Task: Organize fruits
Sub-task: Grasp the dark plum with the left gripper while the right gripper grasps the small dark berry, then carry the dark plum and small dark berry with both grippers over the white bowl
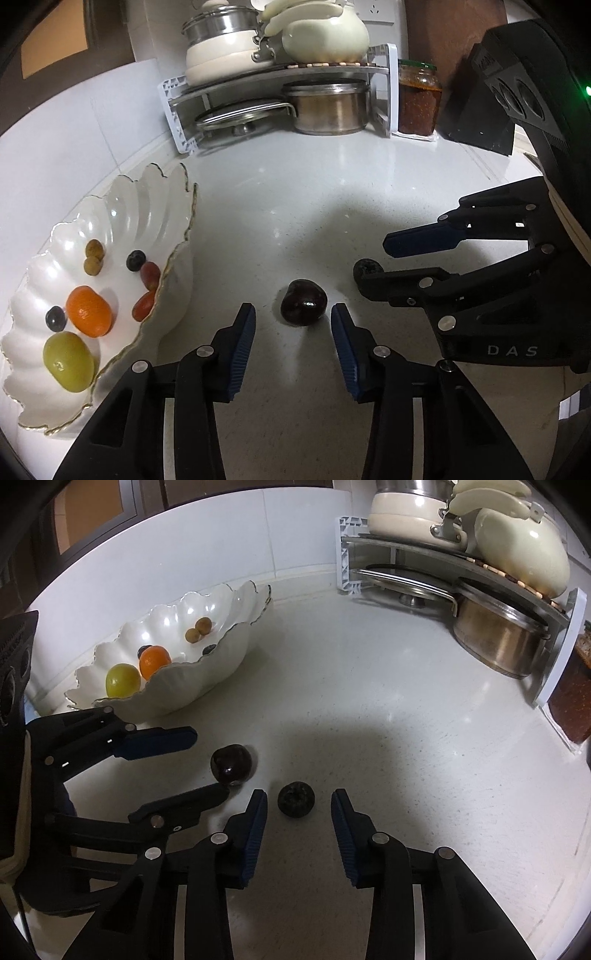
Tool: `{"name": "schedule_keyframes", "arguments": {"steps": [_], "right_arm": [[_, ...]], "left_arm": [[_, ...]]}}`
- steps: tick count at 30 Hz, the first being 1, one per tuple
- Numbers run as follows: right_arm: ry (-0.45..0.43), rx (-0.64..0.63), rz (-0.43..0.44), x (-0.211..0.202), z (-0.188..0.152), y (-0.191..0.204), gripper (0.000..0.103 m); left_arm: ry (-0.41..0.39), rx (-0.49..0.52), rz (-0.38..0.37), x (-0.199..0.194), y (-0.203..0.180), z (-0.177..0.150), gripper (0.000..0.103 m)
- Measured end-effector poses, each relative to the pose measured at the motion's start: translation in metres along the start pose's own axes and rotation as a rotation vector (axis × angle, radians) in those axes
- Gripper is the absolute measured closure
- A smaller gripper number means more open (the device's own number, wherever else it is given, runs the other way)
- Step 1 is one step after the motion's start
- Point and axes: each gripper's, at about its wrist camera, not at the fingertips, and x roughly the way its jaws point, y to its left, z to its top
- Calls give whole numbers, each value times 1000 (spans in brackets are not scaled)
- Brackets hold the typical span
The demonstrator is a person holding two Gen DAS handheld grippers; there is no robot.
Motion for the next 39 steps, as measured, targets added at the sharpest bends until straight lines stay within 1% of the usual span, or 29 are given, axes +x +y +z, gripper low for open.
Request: {"name": "schedule_keyframes", "arguments": {"steps": [3,7,10,13,14,16,17,18,22,28,35,39], "right_arm": [[4,19,19,3,1,-3,66],[8,12,35,7,4,0,66],[17,10,48,10,4,-1,72],[23,26,59,12,4,-5,73],[22,28,60,12,4,-6,75],[22,24,58,13,5,-6,77],[23,27,61,13,5,-7,79],[23,27,65,14,6,-7,79],[21,32,68,14,6,-7,79],[12,40,68,10,3,-6,79],[1,46,75,3,1,-6,79],[-10,41,77,-6,-1,-5,79]], "left_arm": [[13,0,-12,5,0,1,61],[27,15,-23,11,-2,3,61],[36,26,-42,15,-3,5,61],[36,27,-45,16,-3,7,62],[37,24,-47,17,-2,8,62],[38,19,-45,18,-1,9,66],[41,15,-49,18,0,9,71],[42,14,-53,19,0,9,74],[42,10,-52,19,0,10,75],[39,-60,-37,12,4,9,75],[29,-152,-9,-8,7,8,75],[16,-187,11,-21,7,5,75]]}}
